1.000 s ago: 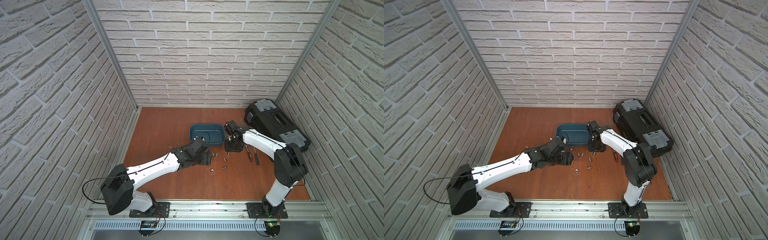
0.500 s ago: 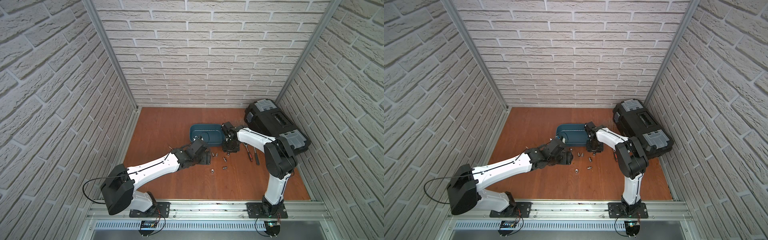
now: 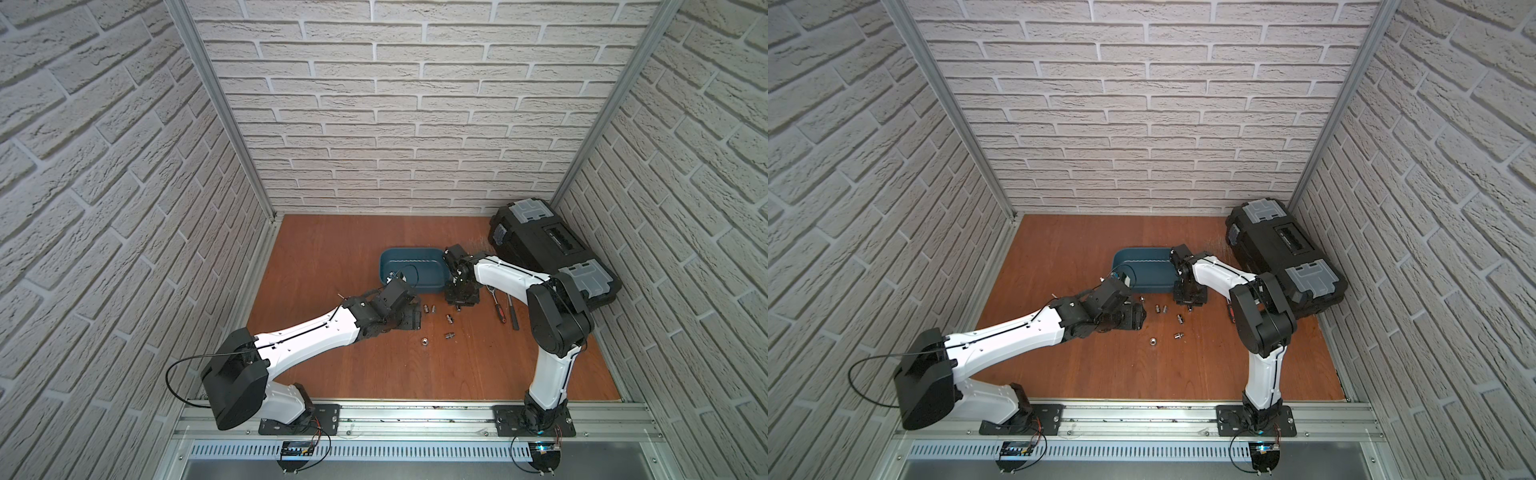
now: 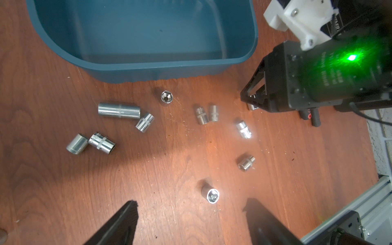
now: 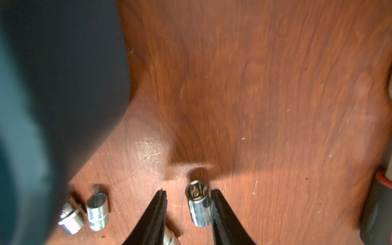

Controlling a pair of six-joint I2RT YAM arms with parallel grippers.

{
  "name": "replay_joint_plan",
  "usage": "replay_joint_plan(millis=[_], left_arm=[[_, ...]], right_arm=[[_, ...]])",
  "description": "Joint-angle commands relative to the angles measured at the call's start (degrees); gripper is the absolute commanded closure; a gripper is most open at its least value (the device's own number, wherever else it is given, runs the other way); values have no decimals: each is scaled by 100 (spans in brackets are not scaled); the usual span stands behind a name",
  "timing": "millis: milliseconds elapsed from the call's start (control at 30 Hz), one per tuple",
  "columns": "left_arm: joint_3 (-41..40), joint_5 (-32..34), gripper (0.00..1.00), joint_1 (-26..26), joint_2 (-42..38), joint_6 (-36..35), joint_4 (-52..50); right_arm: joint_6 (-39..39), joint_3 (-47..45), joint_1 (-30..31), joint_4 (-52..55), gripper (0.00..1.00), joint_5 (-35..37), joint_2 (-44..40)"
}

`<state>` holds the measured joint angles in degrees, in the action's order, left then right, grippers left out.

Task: Put the socket on the desktop into the storage box
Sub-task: Pick up the socket head from the center of the board.

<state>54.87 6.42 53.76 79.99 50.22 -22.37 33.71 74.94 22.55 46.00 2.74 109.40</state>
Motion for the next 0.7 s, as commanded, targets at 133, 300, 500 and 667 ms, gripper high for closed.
replay_joint_plan(millis=[133,300,500,667], left_arm=[[-99,97,16,54,-14,56,144],[-99,114,16,73,-13,76,161],[-108,126,16,80,-25,93,155],[-117,151,16,82,-54,94,146]], right_arm=[[21,-177,-13,-49,62,68,8],[5,-199,-18,-74,64,73,33],[-23,-208,-20,-69,74,62,46],[-48,-243,-16,-56,78,73,11]])
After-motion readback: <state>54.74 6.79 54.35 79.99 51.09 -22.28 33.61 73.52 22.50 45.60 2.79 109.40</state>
